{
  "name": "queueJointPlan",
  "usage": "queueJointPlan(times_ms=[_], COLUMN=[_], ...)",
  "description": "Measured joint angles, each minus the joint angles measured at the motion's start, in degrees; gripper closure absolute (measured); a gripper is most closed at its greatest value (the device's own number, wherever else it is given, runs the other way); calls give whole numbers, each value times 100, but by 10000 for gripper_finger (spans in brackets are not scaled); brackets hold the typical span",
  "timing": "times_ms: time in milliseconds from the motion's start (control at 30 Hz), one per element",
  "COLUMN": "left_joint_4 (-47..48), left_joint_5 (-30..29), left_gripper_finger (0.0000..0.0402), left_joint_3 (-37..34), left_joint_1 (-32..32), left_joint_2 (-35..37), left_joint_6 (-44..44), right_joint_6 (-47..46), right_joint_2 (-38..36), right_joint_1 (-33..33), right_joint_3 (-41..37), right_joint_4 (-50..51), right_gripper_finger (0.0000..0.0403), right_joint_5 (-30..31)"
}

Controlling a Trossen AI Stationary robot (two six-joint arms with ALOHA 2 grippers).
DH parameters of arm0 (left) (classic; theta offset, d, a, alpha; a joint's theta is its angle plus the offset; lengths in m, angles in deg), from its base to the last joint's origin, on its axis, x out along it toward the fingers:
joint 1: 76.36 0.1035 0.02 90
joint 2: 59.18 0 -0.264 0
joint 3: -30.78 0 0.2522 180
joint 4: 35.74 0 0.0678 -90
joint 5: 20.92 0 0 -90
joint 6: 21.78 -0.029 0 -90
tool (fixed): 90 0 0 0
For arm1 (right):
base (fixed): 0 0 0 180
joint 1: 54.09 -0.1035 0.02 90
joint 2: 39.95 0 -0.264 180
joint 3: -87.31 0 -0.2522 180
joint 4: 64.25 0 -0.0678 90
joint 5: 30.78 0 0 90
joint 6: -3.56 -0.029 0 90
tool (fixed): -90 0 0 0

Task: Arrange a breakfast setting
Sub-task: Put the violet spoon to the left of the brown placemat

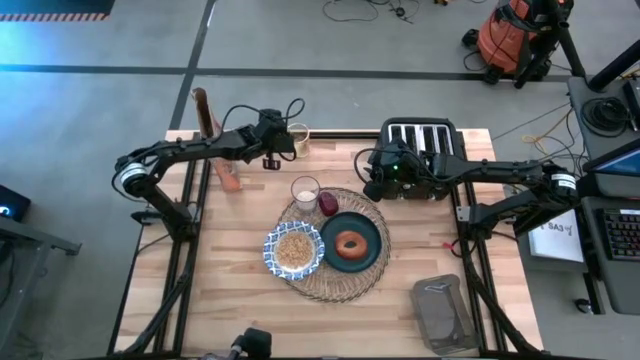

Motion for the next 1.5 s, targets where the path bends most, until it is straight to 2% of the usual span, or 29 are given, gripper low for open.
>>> queueJointPlan(times_ms=[133,367,567,1200,1500], left_joint_4=[424,1368,1871,1542,1500], left_joint_5=[30,916,1171,1170,1449], left_gripper_finger=[401,401,401,401,401], left_joint_3=[334,1097,1469,1052,836], left_joint_1=[0,2,2,9,13], left_joint_2=[14,20,22,20,20], left_joint_6=[206,699,804,1097,1340], right_joint_6=[-1,-55,-185,-454,-546], right_joint_2=[0,0,1,0,-2], right_joint_1=[-1,-1,-1,-4,-4], right_joint_3=[0,0,0,-363,-374], right_joint_4=[0,67,248,163,179], right_gripper_finger=[312,312,312,312,312], right_joint_5=[0,0,1,0,0])
